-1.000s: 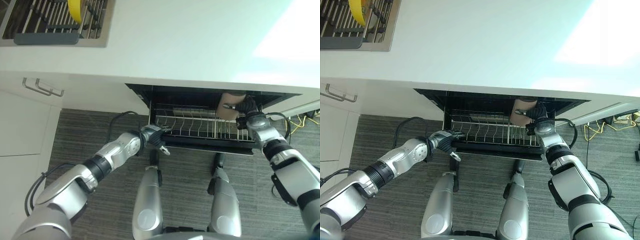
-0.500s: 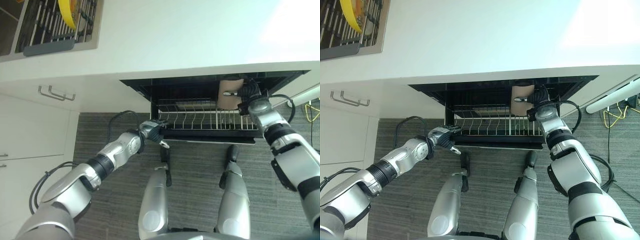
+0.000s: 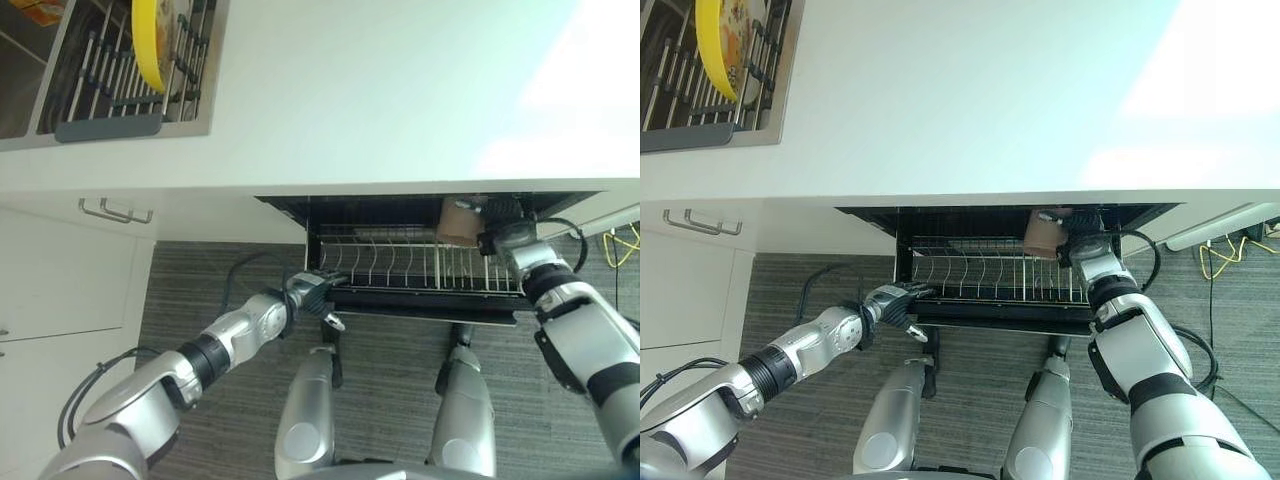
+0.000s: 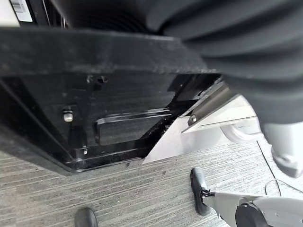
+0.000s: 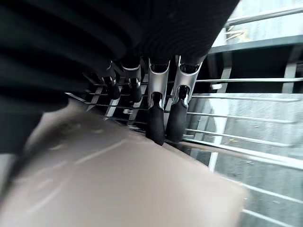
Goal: Place the dishes in the dishwasher.
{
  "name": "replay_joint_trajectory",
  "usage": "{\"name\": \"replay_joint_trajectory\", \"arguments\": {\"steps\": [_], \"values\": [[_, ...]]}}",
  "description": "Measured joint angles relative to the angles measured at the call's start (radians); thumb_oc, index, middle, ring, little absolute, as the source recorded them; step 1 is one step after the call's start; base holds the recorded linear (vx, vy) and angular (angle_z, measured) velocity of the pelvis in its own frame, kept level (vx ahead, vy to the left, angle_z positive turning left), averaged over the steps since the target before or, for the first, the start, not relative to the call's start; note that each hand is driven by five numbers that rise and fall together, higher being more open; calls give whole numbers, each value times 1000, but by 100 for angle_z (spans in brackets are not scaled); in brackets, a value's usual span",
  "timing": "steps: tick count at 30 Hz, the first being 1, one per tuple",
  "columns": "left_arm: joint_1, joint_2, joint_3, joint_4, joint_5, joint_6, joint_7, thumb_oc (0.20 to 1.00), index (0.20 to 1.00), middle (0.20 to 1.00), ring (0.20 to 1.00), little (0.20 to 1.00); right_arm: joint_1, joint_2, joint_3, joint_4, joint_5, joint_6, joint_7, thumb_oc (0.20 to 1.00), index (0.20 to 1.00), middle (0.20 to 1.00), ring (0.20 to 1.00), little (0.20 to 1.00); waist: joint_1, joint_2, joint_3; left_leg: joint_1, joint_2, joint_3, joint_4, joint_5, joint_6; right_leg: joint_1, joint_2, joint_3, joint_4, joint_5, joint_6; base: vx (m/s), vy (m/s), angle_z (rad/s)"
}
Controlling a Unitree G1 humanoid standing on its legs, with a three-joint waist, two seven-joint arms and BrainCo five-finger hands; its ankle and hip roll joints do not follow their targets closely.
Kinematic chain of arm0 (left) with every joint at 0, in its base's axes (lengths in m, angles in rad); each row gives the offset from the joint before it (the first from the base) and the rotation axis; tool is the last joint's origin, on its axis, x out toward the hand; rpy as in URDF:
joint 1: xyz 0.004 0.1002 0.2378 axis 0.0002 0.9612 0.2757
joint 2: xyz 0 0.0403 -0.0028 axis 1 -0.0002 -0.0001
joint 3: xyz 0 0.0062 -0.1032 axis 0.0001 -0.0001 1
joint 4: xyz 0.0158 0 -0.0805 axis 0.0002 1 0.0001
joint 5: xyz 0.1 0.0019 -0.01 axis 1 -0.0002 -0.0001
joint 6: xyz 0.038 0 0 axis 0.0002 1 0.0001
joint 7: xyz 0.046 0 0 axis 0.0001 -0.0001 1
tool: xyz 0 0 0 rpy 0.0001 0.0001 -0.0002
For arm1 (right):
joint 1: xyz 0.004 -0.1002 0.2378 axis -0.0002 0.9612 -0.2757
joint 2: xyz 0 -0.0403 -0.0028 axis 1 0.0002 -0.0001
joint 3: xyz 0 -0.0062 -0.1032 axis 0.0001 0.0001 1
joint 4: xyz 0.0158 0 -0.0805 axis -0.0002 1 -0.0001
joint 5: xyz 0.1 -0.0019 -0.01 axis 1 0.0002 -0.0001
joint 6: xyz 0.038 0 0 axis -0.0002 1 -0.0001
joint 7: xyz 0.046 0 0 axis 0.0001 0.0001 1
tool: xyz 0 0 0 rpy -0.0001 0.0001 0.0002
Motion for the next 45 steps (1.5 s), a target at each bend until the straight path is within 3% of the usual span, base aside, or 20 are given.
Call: {"name": "replay_joint_trajectory", "arguments": {"steps": [6,13,16,18,24,31,35,36,40,45], "values": [[5,-2,0,5,0,1,0,1000,1000,1000,1000,1000,20,11,-1,3,1,0,-35,1000,1000,1000,1000,1000,-2,-5,2,0,3,-1,-6,-3,5,0,2,0,-1,-7,10,0,0,0],[5,3,2,5,0,1,-2,1000,1000,1000,1000,1000,46,14,-5,-16,87,-89,-46,1000,1000,1000,1000,1000,-3,-11,3,3,6,-1,-5,-3,5,3,7,0,0,-6,10,0,0,0],[4,16,5,0,0,3,-4,1000,1000,1000,1000,1000,130,9,-4,-131,146,-104,-54,1000,1000,1000,1000,1000,-11,-20,8,3,11,0,-6,-2,5,2,12,1,-2,-5,8,-16,8,-4],[29,60,25,-68,0,31,-19,1000,1000,1000,1000,1000,249,-12,-37,-384,208,-119,-80,1000,1000,1000,1000,1000,-34,-37,19,0,13,7,-7,-3,4,-1,15,3,-18,-5,8,-9,13,-9],[71,86,68,-114,-1,32,-32,1000,1000,1000,1000,1000,413,-41,-97,-664,237,-152,-129,1000,1000,1000,1000,1000,-45,-48,25,-3,14,24,-6,-10,6,-8,15,21,-32,-1,11,0,2,-5],[147,91,128,-144,0,41,-25,1000,1000,1000,1000,1000,541,-23,-135,-871,222,-189,-127,1000,1000,1000,1000,1000,-81,-48,25,6,16,29,-6,-14,7,3,21,24,-46,11,12,11,0,-2],[184,81,131,-107,2,56,16,1000,1000,1000,1000,1000,649,-9,-129,-934,213,-230,-74,1000,1000,1000,1000,1000,-97,-66,27,75,31,50,-27,-26,2,71,34,28,-87,21,13,54,-6,-13],[226,45,163,-69,2,70,69,1000,1000,1000,1000,1000,704,-11,-116,-960,211,-234,-52,1000,1000,1000,1000,1000,-97,-75,27,133,33,52,-56,-22,-3,126,39,22,-108,23,12,131,0,-2],[346,-3,246,-4,-6,77,179,1000,1000,1000,1000,1000,858,-4,-114,-1050,181,-252,-17,1000,1000,1000,1000,1000,-123,-122,-26,247,50,77,-124,-15,-14,231,54,7,-161,27,6,163,26,-6],[480,-54,281,99,-32,91,191,1000,1000,1000,1000,1000,904,10,-117,-1061,136,-248,39,1000,1000,1000,1000,1000,-146,-162,-204,403,56,108,-235,-6,-27,351,74,-1,-215,20,5,181,66,-9]]}}
